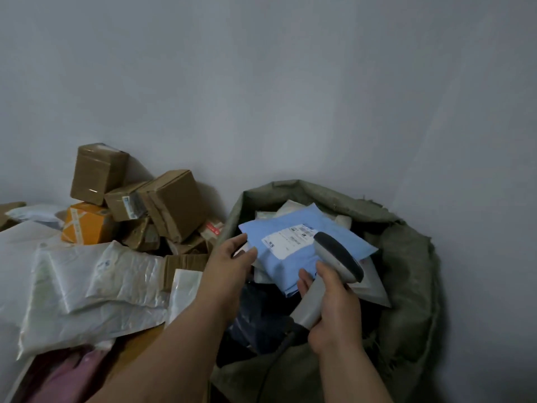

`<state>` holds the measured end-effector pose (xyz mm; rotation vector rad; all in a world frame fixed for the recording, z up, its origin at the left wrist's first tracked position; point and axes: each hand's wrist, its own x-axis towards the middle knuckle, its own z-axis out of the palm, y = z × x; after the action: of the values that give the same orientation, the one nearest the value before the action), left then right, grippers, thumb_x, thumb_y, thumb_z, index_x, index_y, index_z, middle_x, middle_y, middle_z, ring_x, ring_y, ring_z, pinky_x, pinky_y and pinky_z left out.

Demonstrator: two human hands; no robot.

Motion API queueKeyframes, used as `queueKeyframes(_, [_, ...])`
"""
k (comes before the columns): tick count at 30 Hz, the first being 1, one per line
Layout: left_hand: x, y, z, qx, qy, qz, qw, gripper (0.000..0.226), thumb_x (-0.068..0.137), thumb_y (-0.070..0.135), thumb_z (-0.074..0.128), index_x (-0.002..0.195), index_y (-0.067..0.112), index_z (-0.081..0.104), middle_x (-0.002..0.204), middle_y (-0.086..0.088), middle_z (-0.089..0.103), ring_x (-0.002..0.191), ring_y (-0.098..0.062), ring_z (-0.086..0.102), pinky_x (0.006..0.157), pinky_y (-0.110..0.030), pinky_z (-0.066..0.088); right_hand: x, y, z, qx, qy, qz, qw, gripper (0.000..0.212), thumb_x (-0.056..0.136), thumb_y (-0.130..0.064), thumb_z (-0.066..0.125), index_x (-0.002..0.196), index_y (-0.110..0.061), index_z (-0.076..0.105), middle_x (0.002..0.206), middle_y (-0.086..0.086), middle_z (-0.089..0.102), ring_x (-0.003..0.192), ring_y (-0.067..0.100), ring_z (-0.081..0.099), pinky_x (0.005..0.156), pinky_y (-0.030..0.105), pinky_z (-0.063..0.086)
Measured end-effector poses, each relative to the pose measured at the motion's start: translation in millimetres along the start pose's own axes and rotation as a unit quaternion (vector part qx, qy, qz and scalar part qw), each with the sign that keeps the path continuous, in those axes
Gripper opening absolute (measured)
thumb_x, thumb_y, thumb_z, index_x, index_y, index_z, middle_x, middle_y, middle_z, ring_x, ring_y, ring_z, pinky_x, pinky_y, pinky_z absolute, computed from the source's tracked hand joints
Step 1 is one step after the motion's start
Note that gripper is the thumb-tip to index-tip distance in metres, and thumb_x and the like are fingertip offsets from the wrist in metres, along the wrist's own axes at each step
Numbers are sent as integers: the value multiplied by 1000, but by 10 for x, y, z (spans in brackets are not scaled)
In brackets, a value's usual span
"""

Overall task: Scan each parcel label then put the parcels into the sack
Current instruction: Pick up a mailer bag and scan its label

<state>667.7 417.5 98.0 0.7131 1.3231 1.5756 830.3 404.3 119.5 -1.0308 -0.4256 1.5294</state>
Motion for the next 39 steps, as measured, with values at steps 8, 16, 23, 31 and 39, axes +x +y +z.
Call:
queueKeyframes(8, [101, 78, -239, -11, 101, 3, 995, 23, 98, 3, 57, 114, 19, 63, 97, 7, 74, 76, -2, 72, 57, -15, 53, 403, -24, 233, -126, 11, -133, 983, 68, 69, -46, 79, 129, -23, 59, 112, -5, 73, 103, 11, 69, 92, 38, 55])
queueKeyframes(16, [86, 46, -1344, -7, 258, -25, 966, 26, 99, 11, 57, 120, 25, 61, 111, 3, 63, 100, -16, 60, 81, -32, 51, 37, 509, 778, -207, -180, -48, 960, 13, 64, -40, 79, 77, -40, 79, 89, -5, 79, 91, 14, 75, 83, 35, 55])
queueKeyframes(23, [97, -94, -2377, 18, 283, -77, 956, 36, 97, 12, 59, 132, 16, 57, 109, -2, 61, 99, -21, 59, 90, -39, 50, -328, 1468, 1285, -298, -219, 83, 925, 15, 86, -19, 76, 99, -12, 75, 85, 5, 79, 84, 19, 77, 79, 34, 62])
queueKeyframes(31, [256, -160, -3205, 68, 275, -121, 951, 44, 97, 14, 60, 140, 14, 51, 133, -10, 56, 118, -30, 54, 95, -43, 48, -407, 2226, 1572, -344, -170, 128, 914, 13, 86, -20, 76, 97, -13, 74, 82, 3, 79, 79, 14, 77, 69, 27, 57])
queueKeyframes(39, [686, -427, -3218, 81, 249, -147, 954, 67, 95, 8, 59, 155, 15, 29, 129, -6, 54, 92, -19, 67, 69, -29, 55, -139, 2511, 1589, -359, -121, 143, 915, 15, 86, -20, 76, 100, -15, 74, 83, 4, 79, 78, 12, 76, 64, 22, 55])
